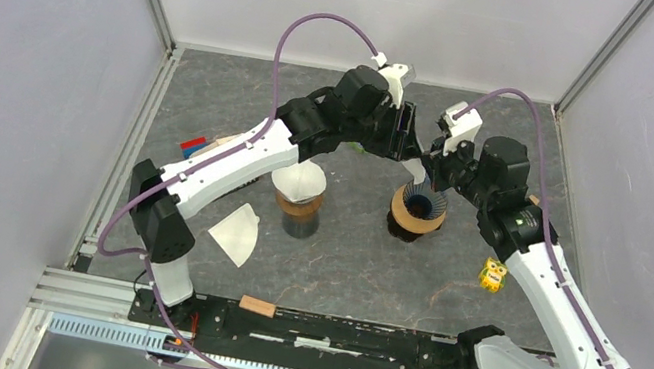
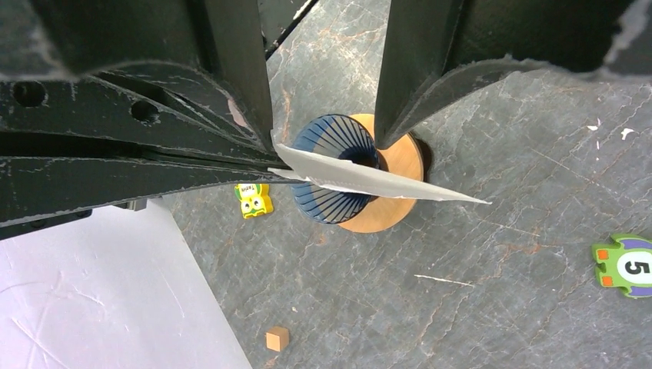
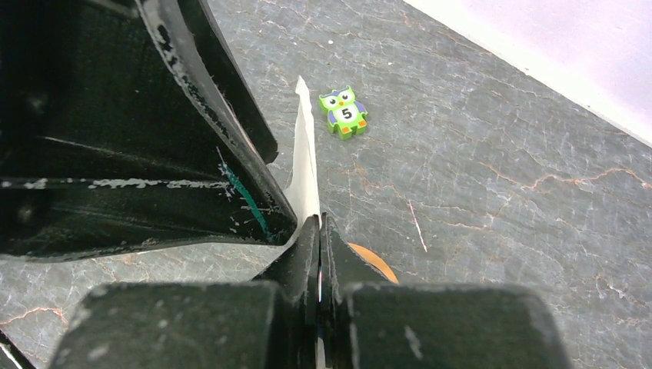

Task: Place the coffee filter in the dripper
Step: Place the coffee filter in the coffee dripper.

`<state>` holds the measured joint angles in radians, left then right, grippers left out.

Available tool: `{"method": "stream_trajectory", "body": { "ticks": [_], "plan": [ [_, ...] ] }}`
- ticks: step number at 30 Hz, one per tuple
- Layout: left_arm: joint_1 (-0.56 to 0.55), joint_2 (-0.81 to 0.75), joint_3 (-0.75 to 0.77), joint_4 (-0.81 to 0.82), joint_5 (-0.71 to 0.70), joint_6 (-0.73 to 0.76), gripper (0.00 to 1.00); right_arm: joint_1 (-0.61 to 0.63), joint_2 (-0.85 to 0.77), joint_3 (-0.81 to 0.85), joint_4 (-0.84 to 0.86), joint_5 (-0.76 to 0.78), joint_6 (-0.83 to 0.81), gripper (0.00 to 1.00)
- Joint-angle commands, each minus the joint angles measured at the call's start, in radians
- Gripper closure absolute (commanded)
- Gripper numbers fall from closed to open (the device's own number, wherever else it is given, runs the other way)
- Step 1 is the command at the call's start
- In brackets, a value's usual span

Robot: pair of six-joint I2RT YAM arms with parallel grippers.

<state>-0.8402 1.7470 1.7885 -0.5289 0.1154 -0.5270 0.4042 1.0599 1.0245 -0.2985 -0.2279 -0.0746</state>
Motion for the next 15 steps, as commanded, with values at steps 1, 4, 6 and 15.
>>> {"method": "stream_trajectory", "body": {
  "ticks": [1, 4, 6, 15],
  "plan": [
    [-0.002, 0.001, 0.01, 0.028, -0.021, -0.029, 0.43, -0.004, -0.027, 0.009, 0.031, 0.0, 0.007, 1.0],
    [-0.002, -0.002, 0.005, 0.029, -0.035, -0.02, 0.45, -0.005, -0.03, 0.007, 0.031, -0.001, 0.007, 1.0],
    [-0.002, -0.001, 0.004, 0.03, -0.04, -0.016, 0.48, -0.006, -0.032, 0.008, 0.029, -0.003, 0.007, 1.0],
    [0.003, 0.006, 0.007, 0.035, -0.049, -0.003, 0.56, -0.006, -0.04, 0.002, 0.026, -0.001, 0.001, 1.0]
  ]
}}
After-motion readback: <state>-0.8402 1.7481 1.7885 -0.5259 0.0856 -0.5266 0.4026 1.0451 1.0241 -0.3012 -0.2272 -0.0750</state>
